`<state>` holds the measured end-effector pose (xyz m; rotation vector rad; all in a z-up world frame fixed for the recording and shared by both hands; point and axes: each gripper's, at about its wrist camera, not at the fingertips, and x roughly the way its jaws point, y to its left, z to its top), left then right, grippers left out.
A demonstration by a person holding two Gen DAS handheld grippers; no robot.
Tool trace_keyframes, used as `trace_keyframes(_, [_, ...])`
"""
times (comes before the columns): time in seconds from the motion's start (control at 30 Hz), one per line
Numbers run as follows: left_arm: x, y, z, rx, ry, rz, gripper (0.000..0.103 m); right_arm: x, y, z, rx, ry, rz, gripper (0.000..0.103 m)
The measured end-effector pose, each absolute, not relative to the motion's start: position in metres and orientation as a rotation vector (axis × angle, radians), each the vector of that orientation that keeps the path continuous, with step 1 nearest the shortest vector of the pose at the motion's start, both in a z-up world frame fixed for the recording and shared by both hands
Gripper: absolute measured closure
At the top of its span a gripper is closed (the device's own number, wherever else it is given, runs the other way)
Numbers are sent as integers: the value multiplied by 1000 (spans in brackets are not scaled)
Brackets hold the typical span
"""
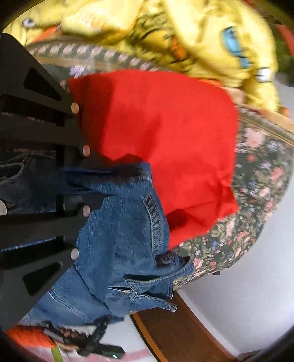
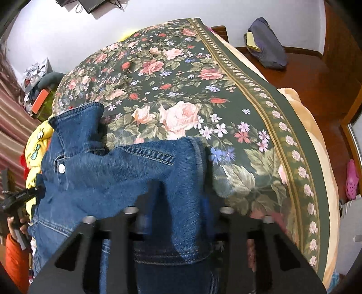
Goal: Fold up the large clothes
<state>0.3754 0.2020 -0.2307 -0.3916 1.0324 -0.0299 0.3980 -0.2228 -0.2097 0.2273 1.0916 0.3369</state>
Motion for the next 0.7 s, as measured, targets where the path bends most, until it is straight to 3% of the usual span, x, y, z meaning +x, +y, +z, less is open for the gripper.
trace_keyframes(0.03, [372, 197, -219, -355, 1002, -16, 96, 398, -221, -206, 222, 1084, 336, 93])
trace_keyframes(0.4, [361, 208, -111, -273, 773, 67, 96, 387, -195, -127, 163, 884, 440, 95])
trace_keyframes(0.53, [378, 207, -115, -173, 783, 138, 96, 395, -180, -112, 131, 820, 437, 95])
trace_keyframes(0.7, [405, 224, -169, -173, 914, 189, 96, 425, -169, -145, 91, 911, 372, 94])
